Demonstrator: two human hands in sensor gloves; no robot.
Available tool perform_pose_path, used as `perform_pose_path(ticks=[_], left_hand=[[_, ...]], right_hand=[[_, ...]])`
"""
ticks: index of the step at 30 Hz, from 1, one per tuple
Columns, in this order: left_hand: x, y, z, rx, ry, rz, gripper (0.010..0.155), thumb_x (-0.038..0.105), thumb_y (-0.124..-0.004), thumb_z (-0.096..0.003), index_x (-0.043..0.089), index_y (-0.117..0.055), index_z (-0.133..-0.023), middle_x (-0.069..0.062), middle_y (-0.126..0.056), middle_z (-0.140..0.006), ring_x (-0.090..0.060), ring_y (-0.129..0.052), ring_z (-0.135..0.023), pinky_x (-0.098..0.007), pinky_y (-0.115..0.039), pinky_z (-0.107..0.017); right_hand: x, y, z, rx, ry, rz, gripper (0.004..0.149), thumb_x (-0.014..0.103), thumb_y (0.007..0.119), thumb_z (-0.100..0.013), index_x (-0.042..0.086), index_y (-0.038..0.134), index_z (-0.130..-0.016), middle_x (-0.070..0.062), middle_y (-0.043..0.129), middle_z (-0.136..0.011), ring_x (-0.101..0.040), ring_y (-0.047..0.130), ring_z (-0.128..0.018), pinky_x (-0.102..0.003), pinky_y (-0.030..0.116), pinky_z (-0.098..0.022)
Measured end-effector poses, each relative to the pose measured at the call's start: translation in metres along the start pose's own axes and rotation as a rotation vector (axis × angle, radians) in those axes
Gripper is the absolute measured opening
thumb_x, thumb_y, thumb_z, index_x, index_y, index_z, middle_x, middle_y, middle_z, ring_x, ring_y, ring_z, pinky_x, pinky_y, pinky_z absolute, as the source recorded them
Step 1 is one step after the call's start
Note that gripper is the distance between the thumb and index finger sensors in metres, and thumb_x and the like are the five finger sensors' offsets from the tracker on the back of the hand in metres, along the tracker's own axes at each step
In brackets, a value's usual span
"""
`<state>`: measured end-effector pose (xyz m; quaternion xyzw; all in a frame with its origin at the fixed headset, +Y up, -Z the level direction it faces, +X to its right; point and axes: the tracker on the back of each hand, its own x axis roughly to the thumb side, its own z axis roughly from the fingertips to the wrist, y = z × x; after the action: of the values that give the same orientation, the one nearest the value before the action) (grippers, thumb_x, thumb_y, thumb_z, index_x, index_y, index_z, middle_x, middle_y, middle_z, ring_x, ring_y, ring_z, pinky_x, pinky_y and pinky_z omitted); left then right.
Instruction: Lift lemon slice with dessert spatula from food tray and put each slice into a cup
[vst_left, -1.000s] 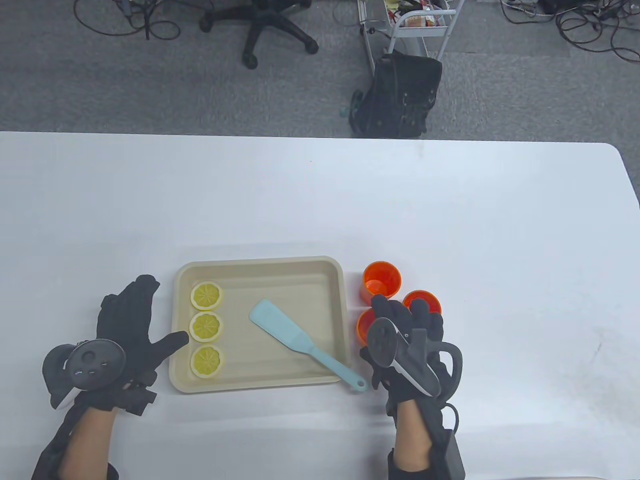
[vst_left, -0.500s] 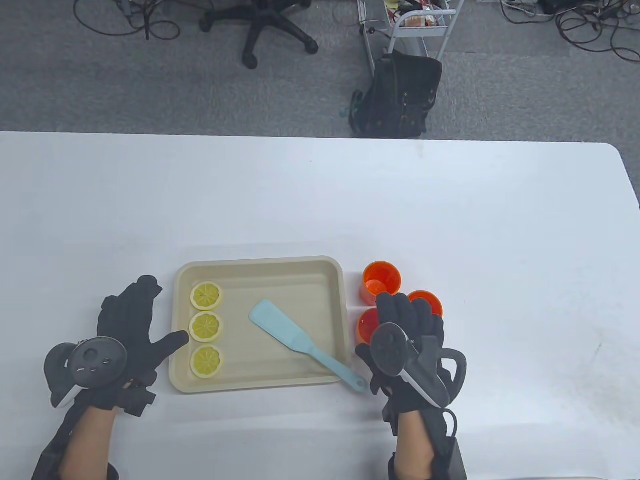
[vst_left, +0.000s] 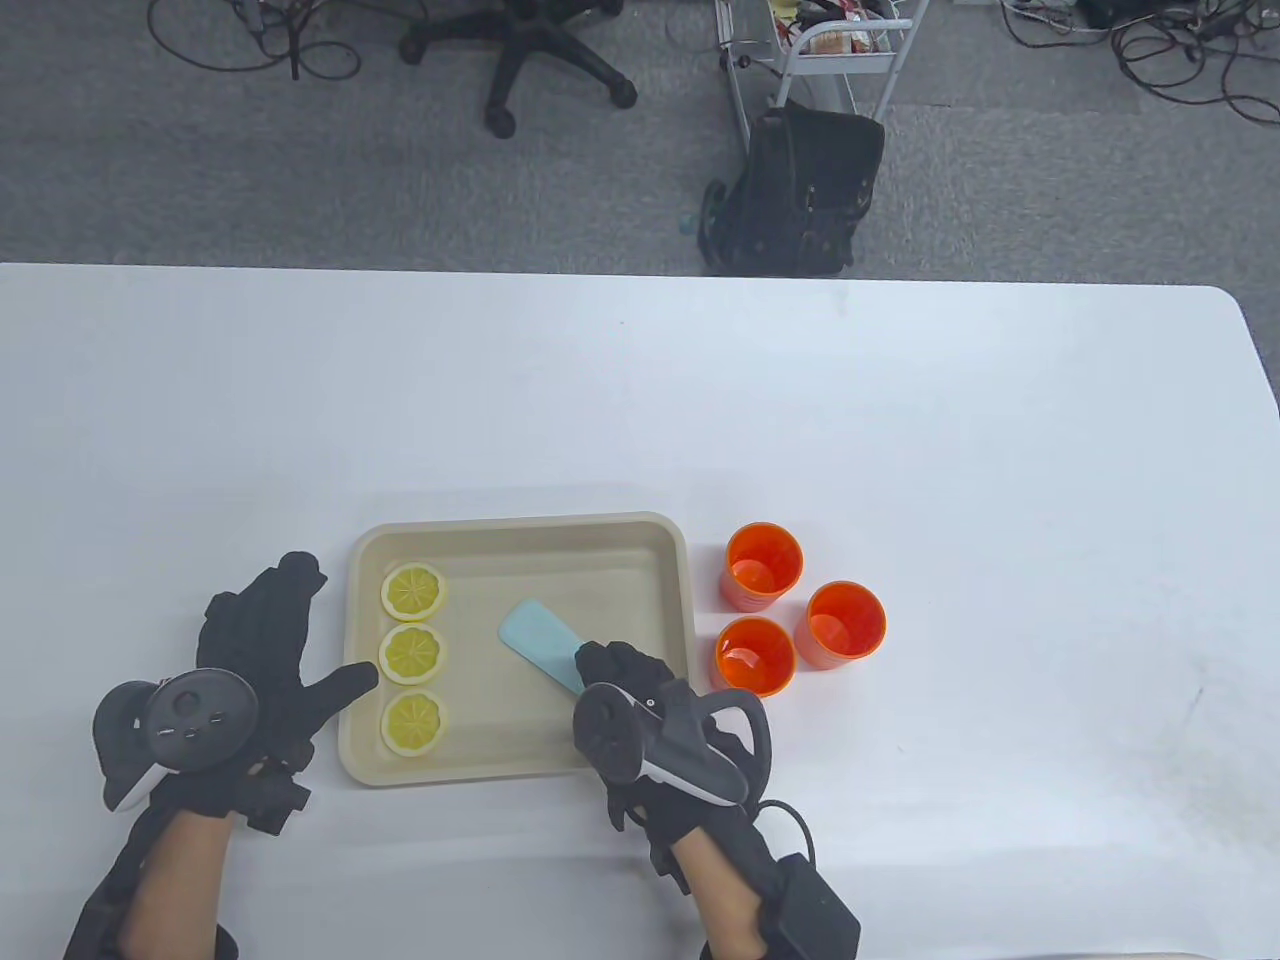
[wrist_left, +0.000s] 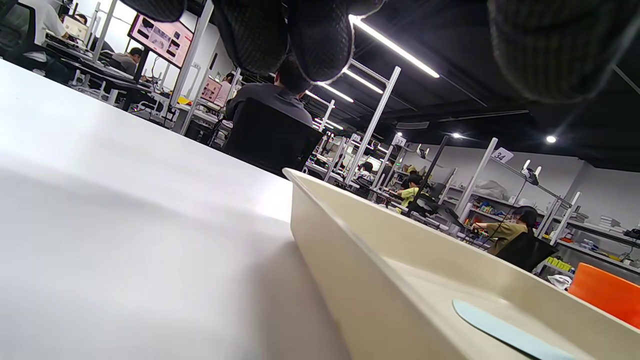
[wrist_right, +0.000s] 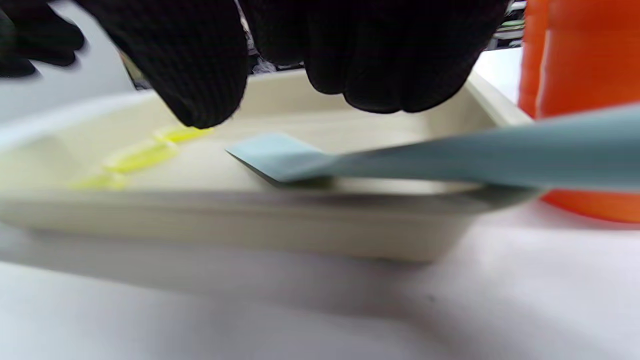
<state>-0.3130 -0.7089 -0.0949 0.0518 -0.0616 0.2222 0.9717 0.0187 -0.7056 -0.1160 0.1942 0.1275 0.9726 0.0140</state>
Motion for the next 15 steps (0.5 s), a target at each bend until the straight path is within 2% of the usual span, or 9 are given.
perform_pose_path(ticks=[4, 7, 12, 15], left_hand=[[0.0, 0.0, 0.0, -0.004, -0.001, 0.003, 0.108, 0.071, -0.081, -0.0445, 0.02, -0.023, -0.12, -0.01, -0.052, -0.123, -0.048, -0.053, -0.115, -0.077, -0.038, -0.08], [0.0, -0.001, -0.001, -0.013, 0.0, 0.001, 0.108, 0.071, -0.081, -0.0441, 0.02, -0.023, -0.12, -0.01, -0.052, -0.123, -0.048, -0.053, -0.115, -0.077, -0.038, -0.08], [0.0, -0.002, -0.001, -0.023, 0.002, -0.011, 0.107, 0.071, -0.081, -0.045, 0.02, -0.023, -0.12, -0.01, -0.053, -0.122, -0.048, -0.054, -0.115, -0.077, -0.038, -0.08], [0.0, -0.002, -0.001, -0.031, 0.005, -0.015, 0.108, 0.071, -0.081, -0.0446, 0.02, -0.023, -0.12, -0.01, -0.053, -0.123, -0.048, -0.054, -0.115, -0.077, -0.038, -0.08]], right_hand=[[0.001, 0.013, -0.01, 0.07, 0.074, 0.053, 0.074, 0.037, 0.087, -0.05, 0.013, 0.051, -0.11, -0.018, 0.063, -0.11, -0.043, 0.08, -0.098, -0.05, 0.076, -0.069], [0.001, 0.02, -0.018, 0.141, 0.101, 0.064, 0.074, 0.036, 0.086, -0.05, 0.011, 0.052, -0.11, -0.019, 0.064, -0.108, -0.039, 0.085, -0.094, -0.046, 0.079, -0.067], [0.005, 0.022, -0.027, 0.121, 0.147, 0.169, 0.069, 0.03, 0.089, -0.048, 0.012, 0.056, -0.107, -0.016, 0.076, -0.099, -0.031, 0.095, -0.08, -0.04, 0.086, -0.061], [0.006, 0.022, -0.028, 0.112, 0.151, 0.165, 0.071, 0.03, 0.09, -0.047, 0.01, 0.058, -0.106, -0.014, 0.08, -0.094, -0.028, 0.1, -0.073, -0.04, 0.09, -0.057]])
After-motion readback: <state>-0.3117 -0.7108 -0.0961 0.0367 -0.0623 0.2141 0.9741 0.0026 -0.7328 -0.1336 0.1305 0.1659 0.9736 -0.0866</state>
